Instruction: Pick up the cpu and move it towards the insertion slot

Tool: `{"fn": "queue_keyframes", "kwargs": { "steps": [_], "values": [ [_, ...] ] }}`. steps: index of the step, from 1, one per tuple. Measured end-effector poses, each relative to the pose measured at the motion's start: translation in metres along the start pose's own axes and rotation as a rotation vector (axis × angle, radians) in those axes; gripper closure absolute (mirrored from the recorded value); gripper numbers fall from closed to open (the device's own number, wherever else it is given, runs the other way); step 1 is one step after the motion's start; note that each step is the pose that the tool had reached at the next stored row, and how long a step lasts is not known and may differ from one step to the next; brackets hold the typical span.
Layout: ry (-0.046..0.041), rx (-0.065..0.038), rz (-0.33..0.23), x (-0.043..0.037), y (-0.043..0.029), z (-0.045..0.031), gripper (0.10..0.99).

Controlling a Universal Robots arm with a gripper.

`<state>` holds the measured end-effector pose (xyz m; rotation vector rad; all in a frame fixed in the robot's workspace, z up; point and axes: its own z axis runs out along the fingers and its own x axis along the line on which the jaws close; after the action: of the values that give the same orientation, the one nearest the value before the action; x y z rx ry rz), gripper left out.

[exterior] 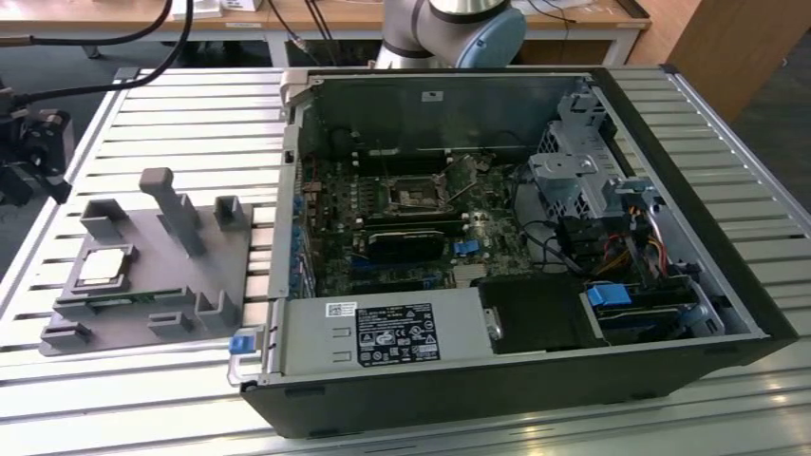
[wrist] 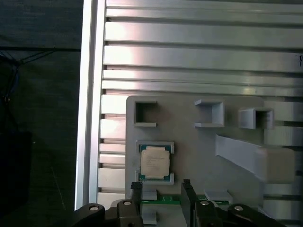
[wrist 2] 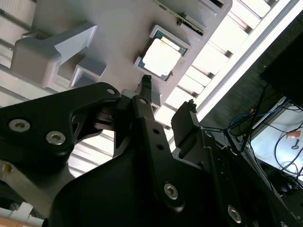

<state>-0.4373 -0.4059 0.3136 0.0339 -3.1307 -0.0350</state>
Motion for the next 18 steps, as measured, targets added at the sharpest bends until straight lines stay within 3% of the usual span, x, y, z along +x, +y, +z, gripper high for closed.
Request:
{"fn": "queue_keyframes", "kwargs": {
  "steps": [3,18],
  "values": [
    [0.0001,0.001,0.000,0.0001,0.0000,0.0014,0.573],
    [0.0002,0.005,0.000,0.0016,-0.0004,0.0076,0.573]
  ]
}}
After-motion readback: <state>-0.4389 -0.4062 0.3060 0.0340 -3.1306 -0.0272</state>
